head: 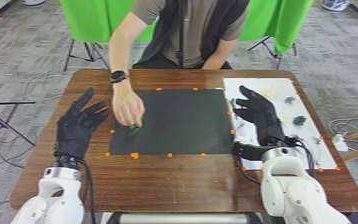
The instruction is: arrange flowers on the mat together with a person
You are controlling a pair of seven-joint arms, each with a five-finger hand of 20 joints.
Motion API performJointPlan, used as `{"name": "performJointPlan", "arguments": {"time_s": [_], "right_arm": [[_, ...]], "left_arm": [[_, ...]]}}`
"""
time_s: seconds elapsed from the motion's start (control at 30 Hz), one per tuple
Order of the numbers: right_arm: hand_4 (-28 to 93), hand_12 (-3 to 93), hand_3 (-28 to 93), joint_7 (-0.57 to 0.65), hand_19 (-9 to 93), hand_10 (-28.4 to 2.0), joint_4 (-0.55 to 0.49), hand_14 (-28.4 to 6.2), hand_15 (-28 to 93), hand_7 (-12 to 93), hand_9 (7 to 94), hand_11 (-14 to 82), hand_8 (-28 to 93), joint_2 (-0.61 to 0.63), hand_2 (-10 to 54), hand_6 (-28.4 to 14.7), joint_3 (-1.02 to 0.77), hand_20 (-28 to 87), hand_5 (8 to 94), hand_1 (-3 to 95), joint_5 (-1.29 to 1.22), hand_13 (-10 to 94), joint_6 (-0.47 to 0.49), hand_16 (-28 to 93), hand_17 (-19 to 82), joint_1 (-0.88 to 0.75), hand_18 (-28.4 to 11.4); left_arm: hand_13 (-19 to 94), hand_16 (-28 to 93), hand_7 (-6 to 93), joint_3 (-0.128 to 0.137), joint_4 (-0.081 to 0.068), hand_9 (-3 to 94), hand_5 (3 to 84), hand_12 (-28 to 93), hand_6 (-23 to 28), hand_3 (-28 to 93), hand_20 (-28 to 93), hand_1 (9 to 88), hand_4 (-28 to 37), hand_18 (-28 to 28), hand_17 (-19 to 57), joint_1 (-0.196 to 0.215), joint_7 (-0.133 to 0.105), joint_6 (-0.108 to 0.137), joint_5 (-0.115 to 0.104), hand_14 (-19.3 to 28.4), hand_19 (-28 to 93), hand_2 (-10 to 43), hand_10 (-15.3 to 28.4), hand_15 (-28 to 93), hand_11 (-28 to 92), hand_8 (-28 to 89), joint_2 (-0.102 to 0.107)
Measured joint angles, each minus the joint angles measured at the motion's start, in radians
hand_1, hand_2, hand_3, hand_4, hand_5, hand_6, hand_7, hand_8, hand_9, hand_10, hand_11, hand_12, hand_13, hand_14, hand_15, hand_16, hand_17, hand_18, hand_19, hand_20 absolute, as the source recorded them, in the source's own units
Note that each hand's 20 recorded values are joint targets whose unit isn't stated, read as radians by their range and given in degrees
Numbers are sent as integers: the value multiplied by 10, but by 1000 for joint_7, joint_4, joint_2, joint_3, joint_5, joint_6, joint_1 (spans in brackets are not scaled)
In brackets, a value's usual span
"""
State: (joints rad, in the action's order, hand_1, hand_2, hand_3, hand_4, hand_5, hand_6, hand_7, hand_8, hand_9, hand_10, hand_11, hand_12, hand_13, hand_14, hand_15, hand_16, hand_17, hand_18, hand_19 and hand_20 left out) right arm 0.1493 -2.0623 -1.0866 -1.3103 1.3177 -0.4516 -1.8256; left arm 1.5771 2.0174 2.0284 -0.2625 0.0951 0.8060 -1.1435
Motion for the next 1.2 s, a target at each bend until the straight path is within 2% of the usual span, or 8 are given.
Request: {"name": "performJointPlan", "arguments": {"time_s": [0.17,0.3,0.6,1.2], "right_arm": [[-276,136,728,0,423,-152,-2,-192,278,139,436,95,-126,-2,133,17,-10,133,382,133,-1,348,0,139,40,-10,-208],[-275,136,728,2,422,-152,-2,-193,278,139,437,96,-127,-2,133,17,-10,133,382,133,-1,348,0,139,41,-13,-208],[-275,135,730,2,423,-152,-2,-192,280,141,441,96,-128,-3,132,15,-10,133,387,132,-1,351,-1,140,42,-13,-208],[-276,136,728,8,424,-152,-3,-193,284,141,445,99,-128,-2,132,14,-10,133,387,133,8,356,1,136,42,-6,-209]], "left_arm": [[280,-80,108,4,3,355,317,102,61,702,-68,188,-283,254,-54,7,2,2,-2,245,608,131,189,455,234,-92,1],[278,-80,106,16,4,353,315,102,61,701,-68,187,-283,252,-55,12,16,-5,3,245,606,132,189,453,233,-91,-3],[278,-79,107,18,9,353,315,102,61,701,-65,186,-283,253,-55,16,23,-6,4,244,604,133,190,452,233,-90,-4],[280,-80,107,21,23,354,316,101,62,712,-62,189,-283,253,-55,27,14,-4,3,244,606,135,190,454,235,-91,-1]]}}
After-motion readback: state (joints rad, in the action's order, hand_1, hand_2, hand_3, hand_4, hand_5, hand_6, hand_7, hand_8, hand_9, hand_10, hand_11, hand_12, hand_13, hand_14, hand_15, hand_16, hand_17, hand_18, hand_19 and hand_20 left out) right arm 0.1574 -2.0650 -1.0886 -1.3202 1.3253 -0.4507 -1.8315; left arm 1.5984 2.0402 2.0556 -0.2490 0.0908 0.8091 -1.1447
